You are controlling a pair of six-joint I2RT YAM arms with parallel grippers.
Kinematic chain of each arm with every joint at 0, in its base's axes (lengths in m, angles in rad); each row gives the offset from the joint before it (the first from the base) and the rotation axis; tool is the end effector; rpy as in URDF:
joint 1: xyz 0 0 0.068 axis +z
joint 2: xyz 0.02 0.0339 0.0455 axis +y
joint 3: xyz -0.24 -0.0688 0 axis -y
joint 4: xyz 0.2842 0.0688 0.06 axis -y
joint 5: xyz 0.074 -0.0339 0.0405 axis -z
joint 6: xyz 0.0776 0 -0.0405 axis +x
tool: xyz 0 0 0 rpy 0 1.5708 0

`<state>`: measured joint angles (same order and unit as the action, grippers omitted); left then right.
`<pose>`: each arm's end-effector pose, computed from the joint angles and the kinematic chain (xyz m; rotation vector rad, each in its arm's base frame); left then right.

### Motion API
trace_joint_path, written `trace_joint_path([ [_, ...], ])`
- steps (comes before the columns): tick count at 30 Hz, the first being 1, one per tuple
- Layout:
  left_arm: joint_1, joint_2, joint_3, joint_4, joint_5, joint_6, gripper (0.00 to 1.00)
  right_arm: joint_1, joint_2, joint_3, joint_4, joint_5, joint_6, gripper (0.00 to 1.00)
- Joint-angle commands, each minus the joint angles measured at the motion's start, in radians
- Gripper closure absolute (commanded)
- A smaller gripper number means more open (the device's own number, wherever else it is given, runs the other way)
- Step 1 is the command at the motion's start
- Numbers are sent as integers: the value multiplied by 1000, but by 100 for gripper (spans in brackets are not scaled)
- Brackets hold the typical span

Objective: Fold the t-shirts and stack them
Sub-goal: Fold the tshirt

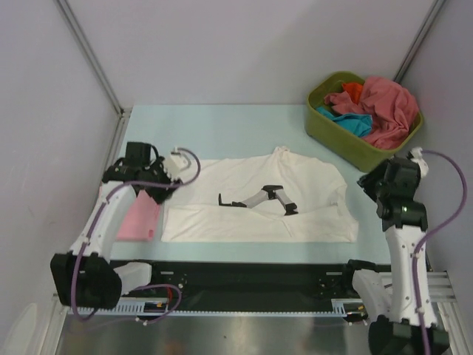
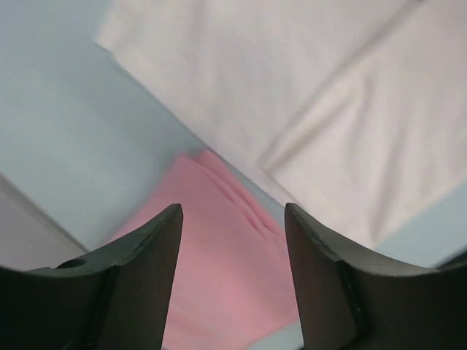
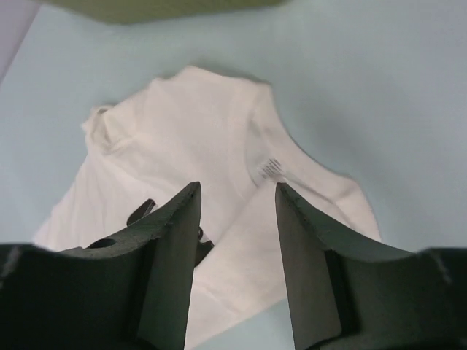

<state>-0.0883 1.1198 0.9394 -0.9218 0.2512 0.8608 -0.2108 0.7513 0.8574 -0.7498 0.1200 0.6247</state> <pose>0.2703 -0.0433 0.2045 1.2650 2.2900 -0.0707 0.2344 -0.0597 0.2764 0.9572 1.9929 0.0971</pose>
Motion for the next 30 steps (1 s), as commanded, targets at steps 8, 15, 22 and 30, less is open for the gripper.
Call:
trace_joint_path([
  [8, 84, 503, 435, 233, -75, -492, 33, 401, 805, 573, 104, -51, -551, 58],
  [15, 84, 764, 568, 273, -144, -525, 32, 412, 1163, 817, 78, -49, -589, 57],
  [22, 84, 920, 633, 279, -136, -523, 30, 448, 1454, 1075, -51, -63, -669, 50],
  [30, 84, 1020, 680, 293, -104, -546, 30, 462, 1547, 1092, -65, -72, -689, 48],
])
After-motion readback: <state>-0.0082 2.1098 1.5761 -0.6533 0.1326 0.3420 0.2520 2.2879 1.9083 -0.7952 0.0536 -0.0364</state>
